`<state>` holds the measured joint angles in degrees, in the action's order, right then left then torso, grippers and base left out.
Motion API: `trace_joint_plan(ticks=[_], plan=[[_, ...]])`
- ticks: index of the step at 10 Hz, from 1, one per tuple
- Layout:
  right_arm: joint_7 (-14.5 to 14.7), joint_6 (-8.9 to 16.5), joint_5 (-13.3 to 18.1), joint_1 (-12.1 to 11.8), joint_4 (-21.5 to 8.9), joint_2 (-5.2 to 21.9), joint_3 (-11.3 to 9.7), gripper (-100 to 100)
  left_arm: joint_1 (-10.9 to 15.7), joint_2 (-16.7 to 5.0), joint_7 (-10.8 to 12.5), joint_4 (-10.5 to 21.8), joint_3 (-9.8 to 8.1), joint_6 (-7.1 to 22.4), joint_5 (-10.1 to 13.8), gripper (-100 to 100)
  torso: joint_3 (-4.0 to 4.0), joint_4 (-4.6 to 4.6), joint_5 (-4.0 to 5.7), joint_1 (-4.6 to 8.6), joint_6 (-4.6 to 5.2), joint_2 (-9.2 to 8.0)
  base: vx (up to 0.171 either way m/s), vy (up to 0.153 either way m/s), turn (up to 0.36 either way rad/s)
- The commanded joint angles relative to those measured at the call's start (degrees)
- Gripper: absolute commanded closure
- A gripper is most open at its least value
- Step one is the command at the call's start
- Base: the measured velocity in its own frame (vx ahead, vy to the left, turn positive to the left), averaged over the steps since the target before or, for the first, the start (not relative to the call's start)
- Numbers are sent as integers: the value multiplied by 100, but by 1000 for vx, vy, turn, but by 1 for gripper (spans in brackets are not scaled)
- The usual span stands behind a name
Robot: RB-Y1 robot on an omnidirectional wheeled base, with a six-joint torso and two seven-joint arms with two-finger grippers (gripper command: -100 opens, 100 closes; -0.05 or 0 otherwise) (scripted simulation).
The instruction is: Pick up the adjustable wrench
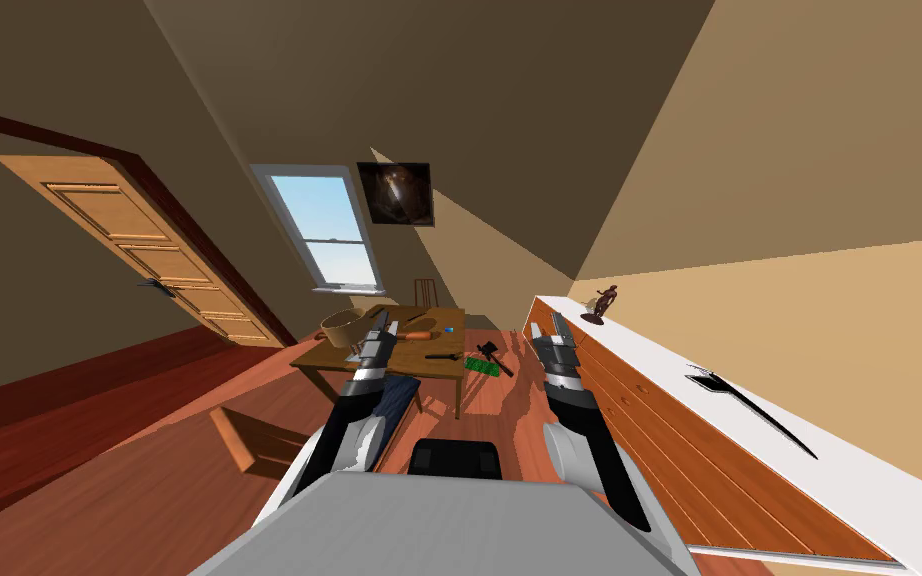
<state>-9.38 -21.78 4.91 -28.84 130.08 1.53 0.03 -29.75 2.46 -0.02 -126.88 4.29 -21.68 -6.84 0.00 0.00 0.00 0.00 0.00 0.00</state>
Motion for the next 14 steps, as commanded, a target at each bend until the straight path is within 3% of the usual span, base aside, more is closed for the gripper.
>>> trace_joint_plan(ticks=[1,4,8,11,13,14], plan=[[0,0,0,0,0,0,0,0,37,-159,24,61,-17,86,44,-100,0,0,0,0,0,0,-6,-11,-44],[0,0,0,0,0,0,0,0,188,-555,114,310,-87,425,210,-100,-2,0,2,10,0,-3,-12,-32,-74],[0,0,0,1,0,-1,-1,0,547,-1051,306,901,-253,1114,564,-100,-5,-2,4,18,2,-9,-23,-53,-137],[0,0,0,0,0,0,0,0,658,-1160,362,1106,-305,1430,667,-100,-1,0,3,13,1,-1,-3,-37,-64],[0,0,0,0,0,0,0,0,904,-1359,479,1528,-419,1832,883,-100,-1,0,2,8,1,-2,-9,-38,-161],[0,0,0,0,0,0,-1,0,904,-1359,479,1544,-419,1941,883,-100,-1,0,3,13,2,-2,-8,-37,-65]])
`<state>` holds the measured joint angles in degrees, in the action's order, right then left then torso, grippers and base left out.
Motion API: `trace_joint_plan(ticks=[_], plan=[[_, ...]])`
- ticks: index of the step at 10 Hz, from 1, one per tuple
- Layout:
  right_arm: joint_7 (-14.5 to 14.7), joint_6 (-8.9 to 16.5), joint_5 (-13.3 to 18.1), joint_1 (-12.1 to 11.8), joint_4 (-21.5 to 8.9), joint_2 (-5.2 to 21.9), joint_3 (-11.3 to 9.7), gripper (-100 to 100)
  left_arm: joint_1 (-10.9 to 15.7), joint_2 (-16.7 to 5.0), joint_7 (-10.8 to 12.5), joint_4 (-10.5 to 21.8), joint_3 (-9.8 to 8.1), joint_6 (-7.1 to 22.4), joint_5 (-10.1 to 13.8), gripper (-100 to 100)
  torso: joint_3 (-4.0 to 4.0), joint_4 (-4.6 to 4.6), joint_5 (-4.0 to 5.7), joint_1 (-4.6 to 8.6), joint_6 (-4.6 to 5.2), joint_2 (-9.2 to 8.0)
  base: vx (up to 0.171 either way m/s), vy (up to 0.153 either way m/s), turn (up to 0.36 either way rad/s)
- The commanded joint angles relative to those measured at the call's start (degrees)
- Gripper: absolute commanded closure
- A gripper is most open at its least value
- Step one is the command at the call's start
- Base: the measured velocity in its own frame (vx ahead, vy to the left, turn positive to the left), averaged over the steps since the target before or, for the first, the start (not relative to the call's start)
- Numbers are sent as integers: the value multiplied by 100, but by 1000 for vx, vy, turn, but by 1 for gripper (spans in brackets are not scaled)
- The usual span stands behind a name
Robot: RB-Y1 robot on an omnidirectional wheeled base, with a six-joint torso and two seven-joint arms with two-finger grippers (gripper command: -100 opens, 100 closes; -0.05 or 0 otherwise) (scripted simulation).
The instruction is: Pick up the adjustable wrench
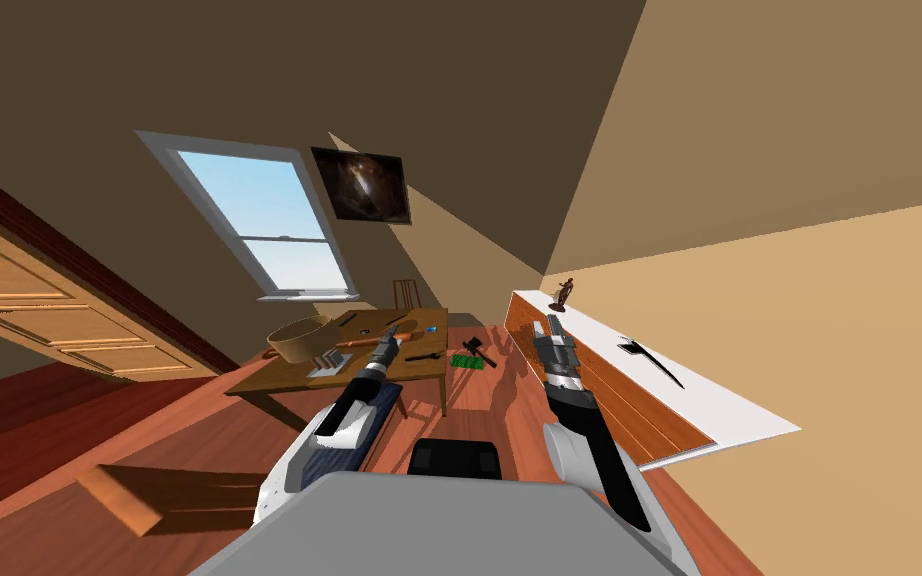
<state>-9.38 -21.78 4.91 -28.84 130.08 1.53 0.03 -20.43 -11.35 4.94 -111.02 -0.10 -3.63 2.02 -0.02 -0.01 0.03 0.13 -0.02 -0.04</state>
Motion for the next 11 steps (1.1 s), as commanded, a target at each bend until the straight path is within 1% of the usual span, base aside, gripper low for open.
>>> trace_joint_plan(ticks=[1,2,3,4,5,6,7,8,9,10,11], plan=[[0,0,0,0,0,0,0,0,106,-68,42,197,-43,286,107,-100,0,0,0,0,0,0,-8,-36,-113],[0,0,0,1,0,0,0,0,106,-68,42,197,-43,408,107,-100,0,0,0,0,2,0,-7,-29,-65],[0,0,0,0,0,0,0,0,249,-153,102,427,-109,596,216,-100,0,0,-1,-3,0,0,-7,-37,-134],[0,0,0,1,0,0,0,0,249,-153,102,450,-109,687,216,-100,1,0,-1,-2,3,2,-2,-26,-80],[0,0,0,0,0,0,0,0,398,-232,160,715,-177,850,324,-100,1,0,-1,-4,0,2,2,-32,-160],[0,0,0,0,0,0,0,0,398,-232,160,715,-177,973,324,-100,2,1,-1,-3,2,3,0,-23,-70],[0,0,0,0,0,0,0,0,556,-306,218,980,-248,1145,430,-100,1,1,-1,-6,-1,2,0,-25,-145],[0,0,0,0,0,0,0,0,556,-306,218,990,-248,1265,430,-100,2,0,-1,-6,2,3,2,-20,-68],[0,0,0,0,0,0,0,0,721,-375,273,1238,-322,1448,532,-100,2,1,-1,-7,-1,3,1,-29,-163],[0,0,0,0,0,0,0,0,721,-375,273,1275,-322,1560,532,-100,2,1,-1,-5,2,4,3,-19,-66],[0,0,0,0,0,0,0,0,892,-440,327,1523,-398,1778,631,-100,2,1,-2,-7,-1,4,7,-25,-142]])
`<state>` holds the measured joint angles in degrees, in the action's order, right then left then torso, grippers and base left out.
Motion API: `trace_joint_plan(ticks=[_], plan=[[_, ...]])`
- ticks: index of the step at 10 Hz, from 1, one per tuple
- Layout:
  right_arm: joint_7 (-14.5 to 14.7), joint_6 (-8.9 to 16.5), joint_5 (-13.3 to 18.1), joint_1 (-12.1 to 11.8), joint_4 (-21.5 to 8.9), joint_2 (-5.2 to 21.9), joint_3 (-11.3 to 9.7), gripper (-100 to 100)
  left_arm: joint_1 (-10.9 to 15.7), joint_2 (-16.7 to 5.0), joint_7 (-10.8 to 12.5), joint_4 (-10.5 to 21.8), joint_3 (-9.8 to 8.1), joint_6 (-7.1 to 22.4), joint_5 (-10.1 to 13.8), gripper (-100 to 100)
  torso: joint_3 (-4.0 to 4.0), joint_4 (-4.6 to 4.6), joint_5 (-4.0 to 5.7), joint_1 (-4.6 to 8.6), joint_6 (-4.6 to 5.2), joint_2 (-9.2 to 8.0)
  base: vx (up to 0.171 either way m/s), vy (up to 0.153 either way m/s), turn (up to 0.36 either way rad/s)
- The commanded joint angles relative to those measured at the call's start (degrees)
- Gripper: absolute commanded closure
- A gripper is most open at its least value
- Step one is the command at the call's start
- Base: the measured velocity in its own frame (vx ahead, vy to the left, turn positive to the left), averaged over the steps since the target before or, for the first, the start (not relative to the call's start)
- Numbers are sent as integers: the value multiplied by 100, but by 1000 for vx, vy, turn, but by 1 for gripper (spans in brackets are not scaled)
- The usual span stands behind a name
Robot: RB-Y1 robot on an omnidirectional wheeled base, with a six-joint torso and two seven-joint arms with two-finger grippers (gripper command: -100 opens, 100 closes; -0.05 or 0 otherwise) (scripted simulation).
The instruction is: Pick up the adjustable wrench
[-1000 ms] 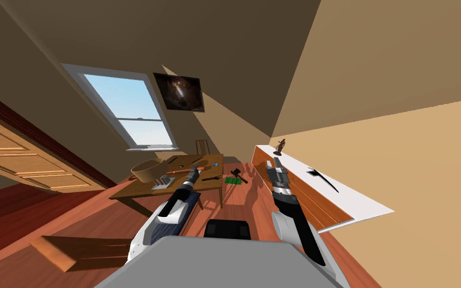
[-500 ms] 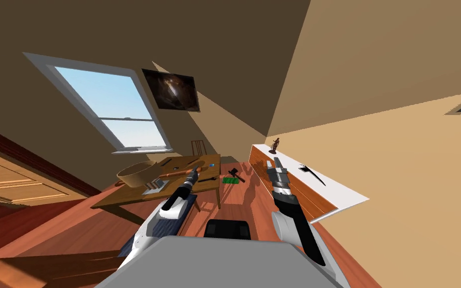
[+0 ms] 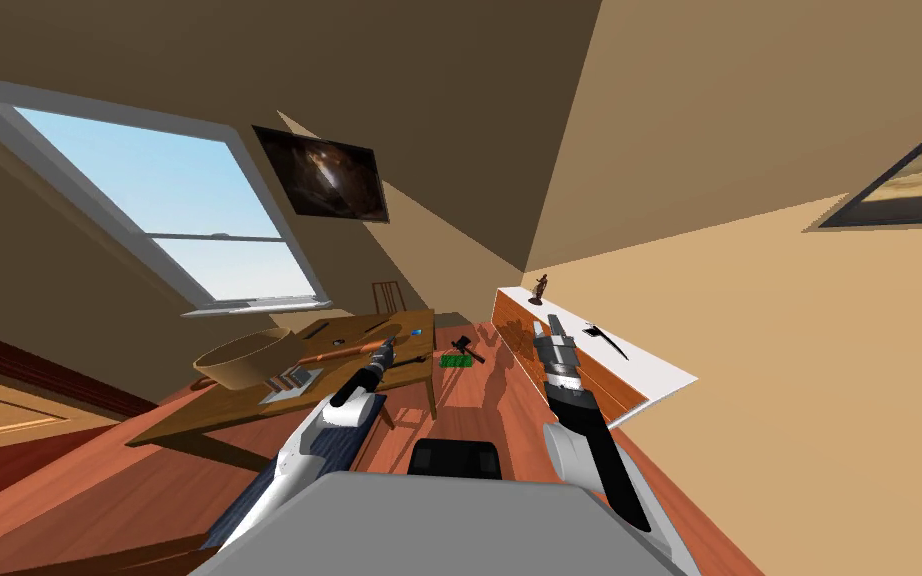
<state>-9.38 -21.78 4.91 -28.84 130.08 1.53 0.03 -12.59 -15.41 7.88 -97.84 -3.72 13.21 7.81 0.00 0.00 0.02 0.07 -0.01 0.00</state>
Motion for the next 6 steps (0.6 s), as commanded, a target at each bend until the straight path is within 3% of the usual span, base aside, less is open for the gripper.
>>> trace_joint_plan(ticks=[1,2,3,4,5,6], plan=[[0,0,0,0,0,0,0,0,108,-34,33,252,-35,173,52,-100,0,0,0,0,0,0,6,-17,-70],[0,0,0,-1,0,0,0,0,286,-95,83,389,-113,443,145,-100,0,0,-1,-2,-2,0,3,-20,-145],[0,0,0,0,0,0,0,0,286,-95,83,552,-113,471,145,-100,1,0,-1,-2,1,1,4,-13,-89],[0,0,0,-1,0,0,1,0,468,-153,131,827,-192,640,233,-100,0,0,-1,-4,-3,-1,8,-18,-159],[0,0,0,0,0,0,0,0,468,-153,131,859,-192,767,233,-100,0,0,-1,-3,0,0,7,-10,-72],[0,0,0,-1,0,0,1,0,655,-206,176,1080,-273,959,315,-100,0,0,-1,-4,-3,0,8,-11,-139]])
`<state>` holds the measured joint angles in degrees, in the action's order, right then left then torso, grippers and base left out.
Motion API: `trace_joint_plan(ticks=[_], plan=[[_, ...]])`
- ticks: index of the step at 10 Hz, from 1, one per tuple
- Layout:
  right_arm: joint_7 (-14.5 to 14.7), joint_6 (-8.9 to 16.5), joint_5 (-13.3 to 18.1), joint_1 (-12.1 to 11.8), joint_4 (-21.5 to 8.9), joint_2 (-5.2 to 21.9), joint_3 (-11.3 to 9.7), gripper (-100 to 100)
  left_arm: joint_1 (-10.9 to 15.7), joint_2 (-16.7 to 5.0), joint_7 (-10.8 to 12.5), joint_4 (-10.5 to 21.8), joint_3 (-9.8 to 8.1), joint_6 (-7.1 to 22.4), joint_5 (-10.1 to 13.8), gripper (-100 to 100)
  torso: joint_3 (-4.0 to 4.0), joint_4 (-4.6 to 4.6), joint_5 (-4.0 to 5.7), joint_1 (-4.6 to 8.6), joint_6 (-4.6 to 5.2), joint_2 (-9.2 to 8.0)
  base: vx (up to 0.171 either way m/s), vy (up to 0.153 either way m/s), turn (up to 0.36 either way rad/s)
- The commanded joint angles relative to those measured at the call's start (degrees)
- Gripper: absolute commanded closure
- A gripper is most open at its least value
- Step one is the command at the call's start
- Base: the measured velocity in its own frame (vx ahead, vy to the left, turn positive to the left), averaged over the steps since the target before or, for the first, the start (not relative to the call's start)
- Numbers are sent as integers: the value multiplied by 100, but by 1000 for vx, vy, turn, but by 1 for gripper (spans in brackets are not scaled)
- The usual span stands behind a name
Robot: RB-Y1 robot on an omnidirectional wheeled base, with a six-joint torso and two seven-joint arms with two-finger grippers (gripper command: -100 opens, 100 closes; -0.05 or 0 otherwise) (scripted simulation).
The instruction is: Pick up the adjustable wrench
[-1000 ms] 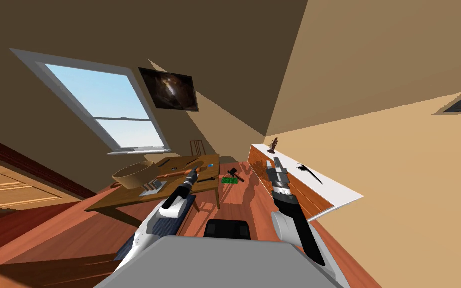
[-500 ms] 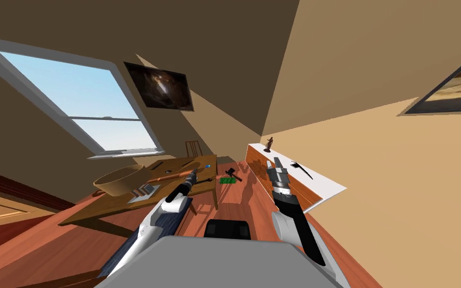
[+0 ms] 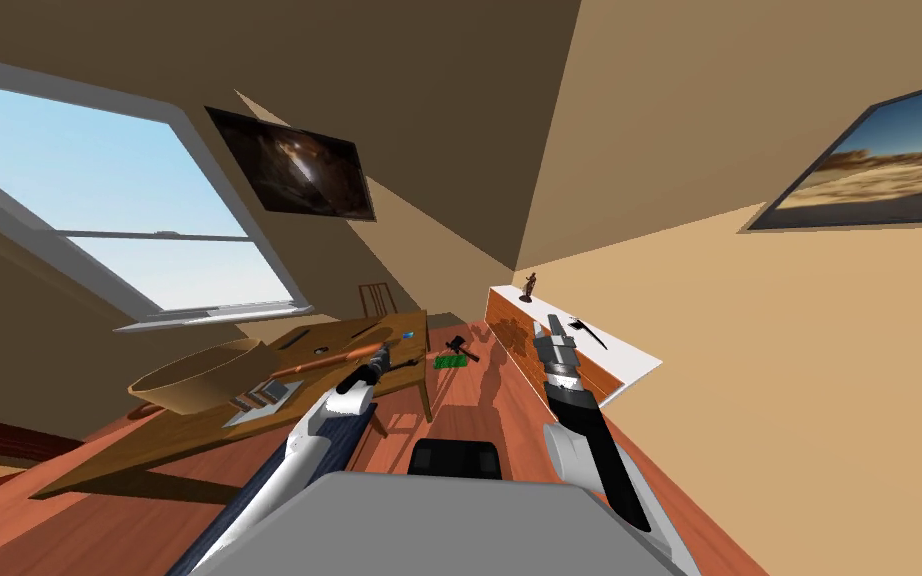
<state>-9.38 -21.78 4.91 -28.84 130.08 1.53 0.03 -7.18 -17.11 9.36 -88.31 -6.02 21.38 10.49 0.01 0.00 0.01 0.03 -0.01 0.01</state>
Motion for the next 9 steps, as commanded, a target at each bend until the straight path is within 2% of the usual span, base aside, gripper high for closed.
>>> trace_joint_plan(ticks=[1,2,3,4,5,6,7,8,9], plan=[[0,0,0,0,0,0,0,0,114,-36,28,217,-43,243,47,-100,0,0,0,0,0,0,8,-6,-89],[0,0,0,-1,0,0,0,0,305,-86,69,461,-124,391,122,-100,0,0,0,-2,-3,0,10,-8,-213],[0,0,0,0,0,0,0,0,305,-86,69,532,-124,533,122,-100,0,0,0,-1,2,1,9,1,-56],[0,0,0,-1,0,0,1,0,498,-133,106,763,-206,710,191,-100,0,1,-1,-4,-5,0,13,-2,-95],[0,0,0,0,0,0,0,0,498,-133,106,850,-206,818,191,-100,1,0,0,-3,-1,1,11,1,-78],[0,0,0,-1,0,0,1,0,693,-178,140,1023,-288,1035,252,-100,1,1,-1,-4,-3,1,13,0,-165],[0,0,0,0,0,0,0,0,693,-178,140,1170,-288,1096,252,-100,1,0,-1,-4,0,2,11,6,-83],[0,0,0,-1,0,0,1,0,887,-222,169,1338,-370,1315,307,-100,0,1,-1,-6,-5,0,11,9,-129],[0,0,0,0,0,0,0,0,887,-222,169,1492,-370,1368,307,-100,1,0,-1,-7,-1,1,11,11,-85]])
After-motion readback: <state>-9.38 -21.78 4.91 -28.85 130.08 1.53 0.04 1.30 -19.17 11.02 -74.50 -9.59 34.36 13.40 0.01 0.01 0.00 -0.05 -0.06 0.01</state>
